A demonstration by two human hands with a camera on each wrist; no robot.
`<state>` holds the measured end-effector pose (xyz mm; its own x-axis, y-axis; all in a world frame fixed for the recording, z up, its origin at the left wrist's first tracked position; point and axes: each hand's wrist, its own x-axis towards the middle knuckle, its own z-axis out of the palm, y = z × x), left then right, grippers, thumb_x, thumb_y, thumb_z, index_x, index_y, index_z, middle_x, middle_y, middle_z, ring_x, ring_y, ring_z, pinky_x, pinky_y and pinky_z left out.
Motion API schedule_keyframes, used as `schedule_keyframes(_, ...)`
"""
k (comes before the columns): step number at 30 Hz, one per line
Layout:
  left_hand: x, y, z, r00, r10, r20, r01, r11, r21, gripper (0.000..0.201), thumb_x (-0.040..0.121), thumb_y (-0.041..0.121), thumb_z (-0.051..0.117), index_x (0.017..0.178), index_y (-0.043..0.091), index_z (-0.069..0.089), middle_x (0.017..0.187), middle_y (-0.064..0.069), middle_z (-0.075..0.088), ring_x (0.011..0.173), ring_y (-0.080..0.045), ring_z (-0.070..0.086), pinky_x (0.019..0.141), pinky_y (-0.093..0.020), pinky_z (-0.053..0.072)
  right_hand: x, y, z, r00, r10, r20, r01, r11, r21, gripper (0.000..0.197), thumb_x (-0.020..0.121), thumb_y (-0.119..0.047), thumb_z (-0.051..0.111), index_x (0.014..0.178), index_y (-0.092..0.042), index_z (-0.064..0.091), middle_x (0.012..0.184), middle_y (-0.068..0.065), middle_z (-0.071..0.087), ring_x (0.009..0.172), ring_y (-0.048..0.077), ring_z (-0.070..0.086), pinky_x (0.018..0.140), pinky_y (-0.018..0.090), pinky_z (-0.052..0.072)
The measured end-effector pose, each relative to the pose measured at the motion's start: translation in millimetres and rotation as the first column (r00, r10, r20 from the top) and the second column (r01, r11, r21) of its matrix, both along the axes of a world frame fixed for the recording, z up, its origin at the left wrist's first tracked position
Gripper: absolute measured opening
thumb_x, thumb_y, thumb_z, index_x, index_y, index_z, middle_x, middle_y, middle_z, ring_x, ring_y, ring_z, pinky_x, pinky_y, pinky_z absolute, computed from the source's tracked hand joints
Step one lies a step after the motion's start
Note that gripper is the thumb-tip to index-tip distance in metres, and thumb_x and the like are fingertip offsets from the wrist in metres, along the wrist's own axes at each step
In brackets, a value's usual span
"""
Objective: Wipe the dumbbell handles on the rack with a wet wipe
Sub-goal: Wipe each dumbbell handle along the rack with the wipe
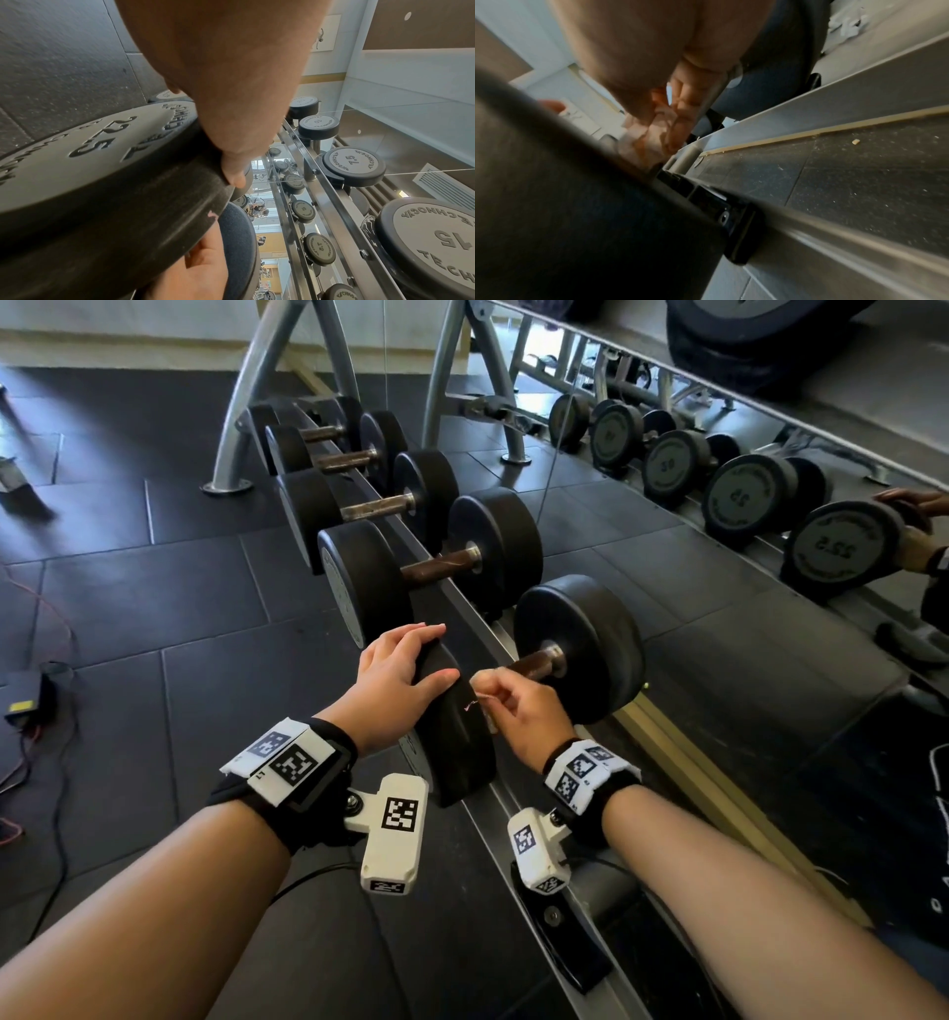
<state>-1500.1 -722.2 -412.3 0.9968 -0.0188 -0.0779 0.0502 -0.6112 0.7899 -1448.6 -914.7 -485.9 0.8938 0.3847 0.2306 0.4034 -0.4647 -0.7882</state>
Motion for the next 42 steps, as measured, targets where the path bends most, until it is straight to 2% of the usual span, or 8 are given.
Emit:
schedule_keyframes(5,0,1,0,1.000,-0.004,-0.011,0.004,1.000,0.004,0.059,0.098,0.038,0.054,0.151,0.037,0.028,0.156,0.008,0.020,0.147,-0.021,0.007,0.119,-0.047,0.015,16,-26,8,0.924,-0.370,0.100,0.373,0.928,-0.011,0.009,0.100,-0.020,0.054,0.096,-0.022,0.061,0.091,-0.007,0.066,0.084,0.002,0.063,0.071,0.013,0.045)
schedule_keyframes(9,1,1,-1,1.000,-0.004,-0.004,0.004,1.000,0.003,0.058,0.098,0.038,0.054,0.150,0.037,0.028,0.156,0.008,0.020,0.147,-0.021,0.007,0.119,-0.046,0.015,13,-14,-1,0.908,-0.410,0.082,0.415,0.908,-0.054,0.014,0.101,-0.016,0.051,0.090,-0.025,0.054,0.094,-0.003,0.063,0.087,0.011,0.060,0.065,0.013,0.040)
schedule_keyframes(18,0,0,0,1.000,0.001,-0.013,-0.001,1.000,0.007,0.058,0.098,0.037,0.054,0.150,0.038,0.028,0.155,0.007,0.020,0.146,-0.022,0.008,0.119,-0.048,0.016,-8,8,-5,0.999,-0.015,-0.031,0.016,0.999,0.035,0.021,0.097,-0.017,0.059,0.097,-0.037,0.065,0.100,-0.017,0.067,0.097,-0.003,0.064,0.088,0.016,0.051)
schedule_keyframes(21,0,0,0,1.000,0.005,-0.009,-0.005,1.000,0.005,0.058,0.098,0.037,0.054,0.150,0.037,0.028,0.156,0.007,0.021,0.146,-0.022,0.008,0.119,-0.049,0.016,2,-8,3,0.971,-0.240,-0.003,0.240,0.966,0.092,0.019,0.097,-0.022,0.058,0.089,-0.040,0.062,0.090,-0.017,0.065,0.088,-0.006,0.062,0.073,0.006,0.048)
schedule_keyframes(24,0,0,-1,1.000,0.009,-0.002,-0.009,1.000,0.006,0.058,0.098,0.037,0.054,0.150,0.037,0.029,0.155,0.007,0.021,0.146,-0.021,0.009,0.119,-0.047,0.016,13,-19,4,0.891,-0.451,0.051,0.448,0.892,0.059,0.009,0.098,-0.024,0.058,0.104,-0.022,0.065,0.088,-0.013,0.062,0.083,0.000,0.061,0.077,0.018,0.054)
schedule_keyframes(31,0,-1,-1,1.000,0.015,0.009,-0.015,1.000,0.005,0.057,0.098,0.037,0.055,0.150,0.038,0.030,0.154,0.006,0.022,0.145,-0.022,0.009,0.118,-0.046,0.015,3,3,0,0.996,0.008,0.094,-0.001,0.997,-0.073,0.017,0.095,-0.012,0.057,0.099,-0.026,0.066,0.095,-0.010,0.068,0.093,0.000,0.065,0.088,0.019,0.050)
schedule_keyframes(37,-1,0,0,1.000,0.004,0.000,-0.004,1.000,-0.005,0.057,0.098,0.037,0.054,0.150,0.038,0.029,0.155,0.008,0.021,0.146,-0.020,0.008,0.118,-0.046,0.015,30,-25,12,0.927,-0.337,0.166,0.364,0.914,-0.180,0.011,0.096,-0.019,0.059,0.096,-0.024,0.068,0.089,-0.007,0.067,0.082,0.007,0.062,0.075,0.021,0.048)
schedule_keyframes(42,0,1,0,1.000,-0.003,-0.009,0.003,1.000,0.004,0.057,0.098,0.038,0.053,0.150,0.039,0.028,0.155,0.008,0.020,0.146,-0.020,0.008,0.118,-0.046,0.015,4,5,-4,0.995,-0.048,0.082,0.055,0.995,-0.086,0.013,0.098,-0.020,0.055,0.097,-0.030,0.062,0.095,-0.014,0.065,0.089,-0.004,0.063,0.080,0.013,0.049)
